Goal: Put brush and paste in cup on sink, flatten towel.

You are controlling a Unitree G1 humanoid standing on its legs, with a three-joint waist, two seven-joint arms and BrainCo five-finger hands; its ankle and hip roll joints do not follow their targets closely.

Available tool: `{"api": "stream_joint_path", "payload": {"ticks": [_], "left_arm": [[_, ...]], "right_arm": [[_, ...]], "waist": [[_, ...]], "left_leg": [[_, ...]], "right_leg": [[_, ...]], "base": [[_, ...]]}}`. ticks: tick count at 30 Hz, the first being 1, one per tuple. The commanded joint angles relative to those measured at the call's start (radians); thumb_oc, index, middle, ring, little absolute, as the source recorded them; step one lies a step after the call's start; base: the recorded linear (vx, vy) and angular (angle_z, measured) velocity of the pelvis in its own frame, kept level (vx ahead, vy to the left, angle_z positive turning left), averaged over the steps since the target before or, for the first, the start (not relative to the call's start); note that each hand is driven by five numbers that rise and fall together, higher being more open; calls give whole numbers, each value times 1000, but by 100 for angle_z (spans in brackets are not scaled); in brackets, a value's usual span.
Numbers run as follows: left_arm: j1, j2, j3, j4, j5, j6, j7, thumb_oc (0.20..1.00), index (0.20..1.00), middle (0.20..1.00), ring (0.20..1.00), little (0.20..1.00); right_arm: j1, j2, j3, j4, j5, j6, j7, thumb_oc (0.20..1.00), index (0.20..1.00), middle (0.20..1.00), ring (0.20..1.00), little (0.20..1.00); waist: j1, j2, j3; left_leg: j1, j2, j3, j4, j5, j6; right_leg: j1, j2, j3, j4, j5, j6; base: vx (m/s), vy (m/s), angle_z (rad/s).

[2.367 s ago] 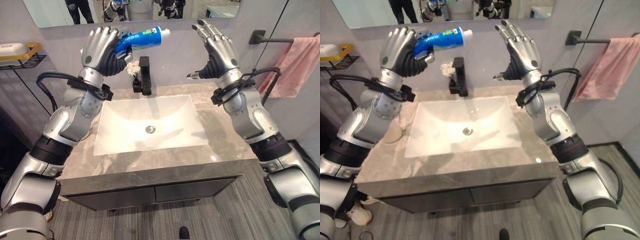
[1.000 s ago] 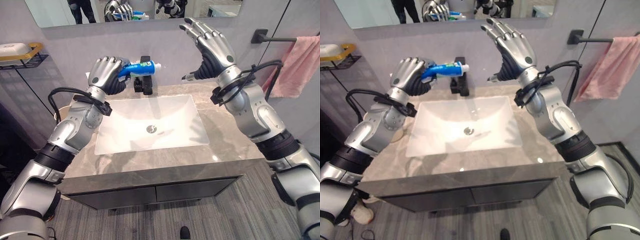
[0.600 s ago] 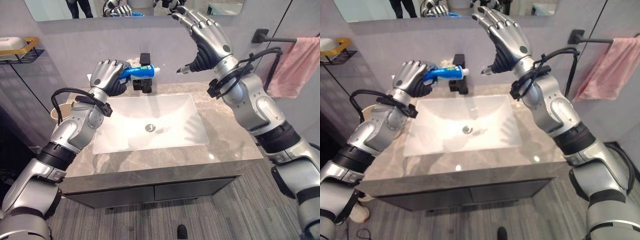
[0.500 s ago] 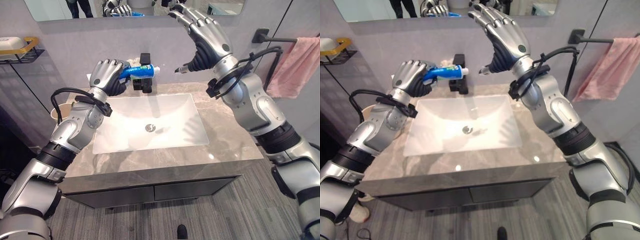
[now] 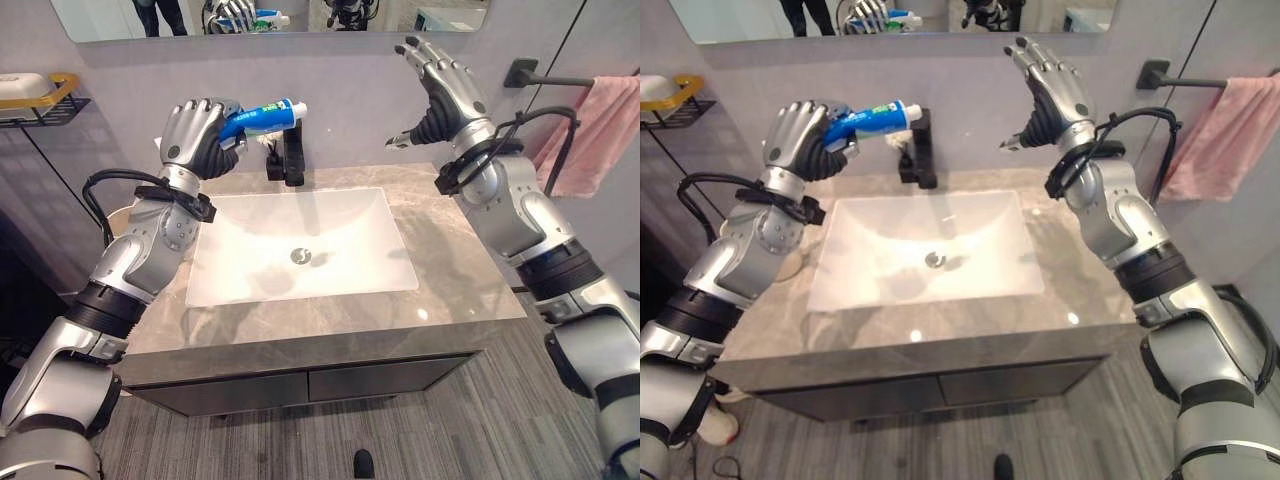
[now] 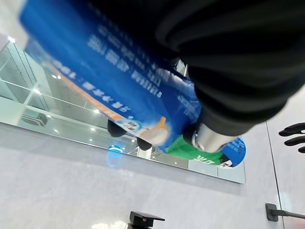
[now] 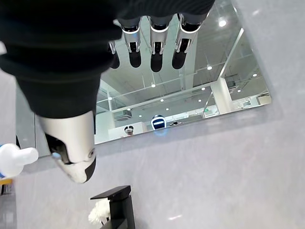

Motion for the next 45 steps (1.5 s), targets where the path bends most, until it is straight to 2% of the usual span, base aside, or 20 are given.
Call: {"api": "stream_joint_path", "payload": {"ticks": [1,12,21,24,27,28,29,30,31,32,34,37,39,41,45], "left_arm": [[-159,44,-23,40,-33,-16,49,200,200,200,200,200],[-70,84,29,-18,-37,-46,46,200,200,200,200,200],[-102,98,-14,-19,-134,-86,18,200,200,200,200,200],[-98,89,-6,-26,-156,-91,18,200,200,200,200,200],[-103,67,-20,-8,-182,-96,23,200,200,200,200,200],[-107,63,-26,-1,-194,-99,26,200,200,200,200,200],[-109,63,-28,0,-195,-100,26,200,200,200,200,200],[-110,59,-30,7,-207,-101,30,200,200,200,200,200],[-114,70,-41,2,-226,-103,24,200,200,200,200,200],[-115,70,-42,1,-227,-103,24,200,200,200,200,200],[-113,79,-54,-15,-244,-106,12,200,200,200,200,200],[-111,76,-69,-32,-258,-115,2,200,200,200,200,200],[-118,64,-84,-36,-283,-126,0,200,200,200,200,200],[-119,48,-86,-46,-299,-138,-4,200,200,200,200,200],[-132,35,-101,-57,-327,-158,-22,200,200,200,200,200]], "right_arm": [[-73,-4,25,53,6,-15,-36,1000,1000,1000,1000,1000],[51,25,-24,-5,2,-61,-79,1000,1000,1000,1000,1000],[-39,32,54,50,10,-72,-53,1000,1000,1000,1000,1000],[11,91,17,49,186,-93,-63,1000,1000,1000,1000,1000],[105,218,-34,98,535,-140,-99,1000,1000,1000,1000,1000],[139,266,-56,113,710,-172,-103,1000,1000,1000,1000,1000],[138,266,-57,115,713,-174,-102,1000,1000,1000,1000,1000],[172,313,-73,138,873,-196,-98,1000,1000,1000,1000,1000],[215,380,-91,159,1113,-227,-80,1000,1000,1000,1000,1000],[215,380,-91,160,1116,-227,-79,1000,1000,1000,1000,1000],[245,440,-112,143,1281,-268,-68,1000,1000,1000,1000,1000],[266,497,-131,130,1416,-302,-57,1000,1000,1000,1000,1000],[272,557,-150,128,1553,-343,-31,1000,1000,1000,1000,1000],[267,597,-161,131,1657,-355,12,1000,1000,1000,1000,1000],[233,615,-181,137,1678,-384,26,1000,1000,1000,1000,1000]], "waist": [[18,-24,-53],[32,-15,-55],[47,-21,-60],[50,-19,-55],[53,-16,-50],[53,-16,-47],[52,-18,-48],[54,-16,-43],[56,-15,-37],[55,-16,-38],[62,-13,-34],[68,-10,-32],[78,-10,-33],[85,-11,-34],[94,-13,-36]], "left_leg": [[-64,58,-76,10,65,-38],[-56,57,-84,10,63,-37],[-55,60,-104,10,71,-45],[-57,60,-109,10,74,-44],[-56,61,-113,10,77,-42],[-48,62,-112,10,72,-43],[-53,61,-113,10,77,-42],[-46,61,-110,10,73,-43],[-48,60,-106,10,80,-42],[-48,60,-106,10,80,-42],[-49,59,-107,10,81,-42],[-49,58,-108,10,81,-42],[-50,57,-108,10,82,-42],[-52,55,-111,10,82,-43],[-56,53,-114,10,83,-44]], "right_leg": [[77,-115,-47,0,-39,104],[95,-116,-59,0,-46,101],[121,-111,-87,0,-51,95],[124,-110,-93,1,-49,92],[128,-110,-96,1,-49,91],[136,-108,-96,1,-55,91],[132,-109,-96,1,-51,90],[138,-109,-96,2,-54,90],[134,-110,-97,1,-49,89],[134,-110,-97,1,-49,89],[135,-110,-99,0,-50,89],[137,-113,-103,0,-51,89],[138,-117,-109,0,-51,90],[139,-120,-112,0,-51,91],[138,-121,-116,0,-52,91]], "base": [[0,0,0],[-5,-4,4],[-19,-10,10],[-7,-1,2],[0,0,0],[0,0,0],[0,0,0],[-42,1,5],[-27,1,8],[-46,2,9],[-17,4,8],[-5,6,5],[3,2,2],[0,0,0],[0,0,0]]}}
